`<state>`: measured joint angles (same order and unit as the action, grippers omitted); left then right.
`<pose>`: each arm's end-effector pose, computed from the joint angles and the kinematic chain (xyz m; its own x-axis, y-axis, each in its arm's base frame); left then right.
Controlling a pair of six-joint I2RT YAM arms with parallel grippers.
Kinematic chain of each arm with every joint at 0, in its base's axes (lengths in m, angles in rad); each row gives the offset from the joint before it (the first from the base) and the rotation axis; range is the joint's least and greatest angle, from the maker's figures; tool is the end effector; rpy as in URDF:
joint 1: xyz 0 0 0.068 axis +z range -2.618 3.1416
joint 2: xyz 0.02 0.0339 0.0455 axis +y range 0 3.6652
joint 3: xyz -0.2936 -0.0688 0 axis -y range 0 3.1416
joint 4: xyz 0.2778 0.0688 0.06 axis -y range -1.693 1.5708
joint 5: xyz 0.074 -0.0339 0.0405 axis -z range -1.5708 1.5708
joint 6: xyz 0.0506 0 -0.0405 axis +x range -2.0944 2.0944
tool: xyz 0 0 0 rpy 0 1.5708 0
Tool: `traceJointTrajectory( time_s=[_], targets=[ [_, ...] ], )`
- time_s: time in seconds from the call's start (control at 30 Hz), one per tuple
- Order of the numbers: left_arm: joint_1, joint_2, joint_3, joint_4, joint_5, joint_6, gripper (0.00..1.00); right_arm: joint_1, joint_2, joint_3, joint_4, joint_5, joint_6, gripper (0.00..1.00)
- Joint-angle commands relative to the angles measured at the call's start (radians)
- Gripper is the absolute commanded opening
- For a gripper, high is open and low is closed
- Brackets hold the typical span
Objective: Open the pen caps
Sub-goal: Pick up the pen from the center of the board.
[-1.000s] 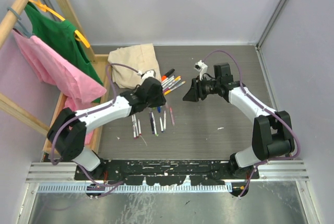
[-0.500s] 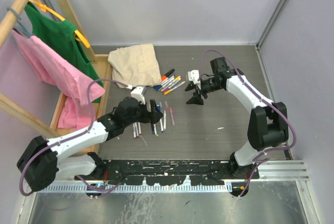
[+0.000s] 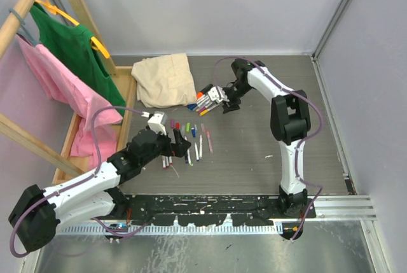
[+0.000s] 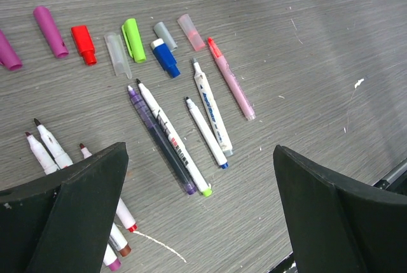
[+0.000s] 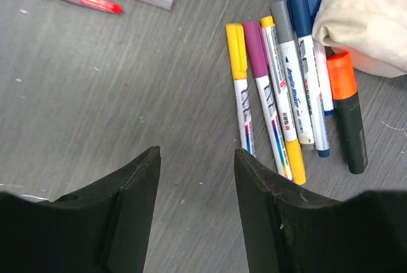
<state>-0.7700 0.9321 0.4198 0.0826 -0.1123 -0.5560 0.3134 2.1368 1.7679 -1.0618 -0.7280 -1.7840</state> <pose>0.1687 -0.1557 0.2136 -0.5805 -0.1676 -0.7968 0.3676 0.8192 -0.4402 0.4403 0.1781 0.2064 0.5106 -0.6015 -0.6144 -0.8532 -0.4426 -0.2759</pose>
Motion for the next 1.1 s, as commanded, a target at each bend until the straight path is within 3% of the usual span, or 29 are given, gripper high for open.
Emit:
traceJointTrajectory(
  time_s=[0.0, 0.5, 0.8, 1.07],
  targets=[
    [0.007, -0.02, -0.004, 0.079, -0.025, 0.014, 0.98, 0.034, 0.057, 0.136, -0.048, 0.119, 0.004, 0.55],
    [0.007, -0.019, -0.012, 0.091, -0.023, 0.011, 0.98, 0.08, 0.237, 0.335, -0.029, 0.225, 0.122, 0.43],
    [0.007, -0.01, -0.016, 0.101, -0.02, 0.005, 0.98, 0.094, 0.273, 0.351, -0.047, 0.247, 0.132, 0.37],
    [0.006, -0.019, -0.021, 0.106, -0.015, -0.001, 0.98, 0.102, 0.293, 0.358, -0.112, 0.281, 0.123, 0.24]
  ],
)
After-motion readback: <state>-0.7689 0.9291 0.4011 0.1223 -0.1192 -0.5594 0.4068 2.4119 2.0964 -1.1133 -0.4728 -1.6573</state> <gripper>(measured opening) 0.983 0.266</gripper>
